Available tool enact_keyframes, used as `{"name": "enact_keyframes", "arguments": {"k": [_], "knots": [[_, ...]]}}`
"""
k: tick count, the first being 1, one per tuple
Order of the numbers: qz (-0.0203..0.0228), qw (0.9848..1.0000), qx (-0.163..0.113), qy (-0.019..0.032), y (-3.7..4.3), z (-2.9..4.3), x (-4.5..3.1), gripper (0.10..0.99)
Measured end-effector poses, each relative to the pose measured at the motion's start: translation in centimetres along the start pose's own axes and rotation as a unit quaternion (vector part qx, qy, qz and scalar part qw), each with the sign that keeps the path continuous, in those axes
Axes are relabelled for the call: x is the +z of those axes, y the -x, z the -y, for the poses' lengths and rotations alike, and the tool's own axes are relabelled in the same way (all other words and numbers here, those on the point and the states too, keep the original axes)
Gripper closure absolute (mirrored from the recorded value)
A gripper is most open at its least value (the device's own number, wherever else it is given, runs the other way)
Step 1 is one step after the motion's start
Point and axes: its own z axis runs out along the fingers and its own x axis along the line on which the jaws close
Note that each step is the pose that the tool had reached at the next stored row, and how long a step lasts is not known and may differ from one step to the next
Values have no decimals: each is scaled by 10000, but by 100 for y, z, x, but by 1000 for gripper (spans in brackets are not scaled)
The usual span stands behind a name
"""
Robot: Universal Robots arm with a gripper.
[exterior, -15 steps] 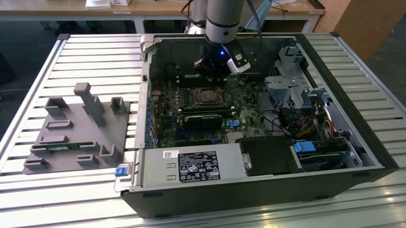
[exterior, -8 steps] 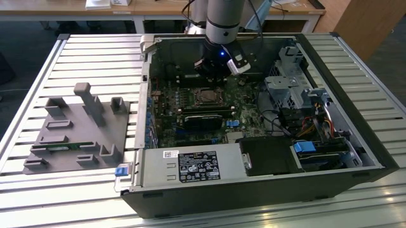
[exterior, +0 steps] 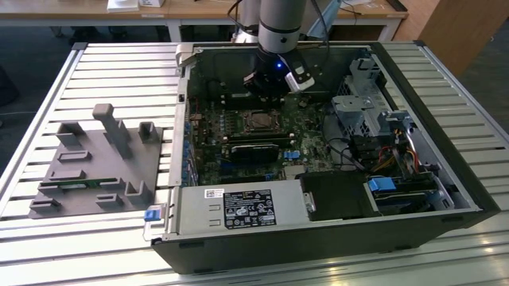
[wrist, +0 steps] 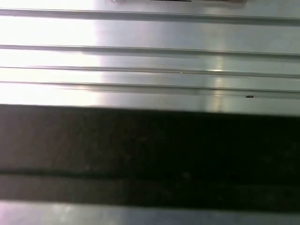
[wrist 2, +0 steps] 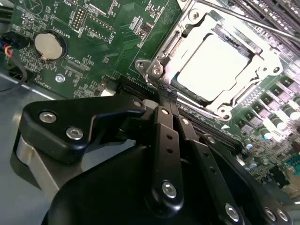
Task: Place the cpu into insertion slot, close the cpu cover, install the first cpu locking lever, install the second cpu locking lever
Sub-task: 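Install the first cpu locking lever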
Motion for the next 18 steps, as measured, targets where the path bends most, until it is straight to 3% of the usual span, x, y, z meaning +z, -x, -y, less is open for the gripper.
{"name": "enact_keyframes", "arguments": {"k": [4, 18], "knots": [[0, 10000, 0, -1, -1, -6, -85, 980], [0, 10000, 0, 1, 1, 30, -88, 980]]}}
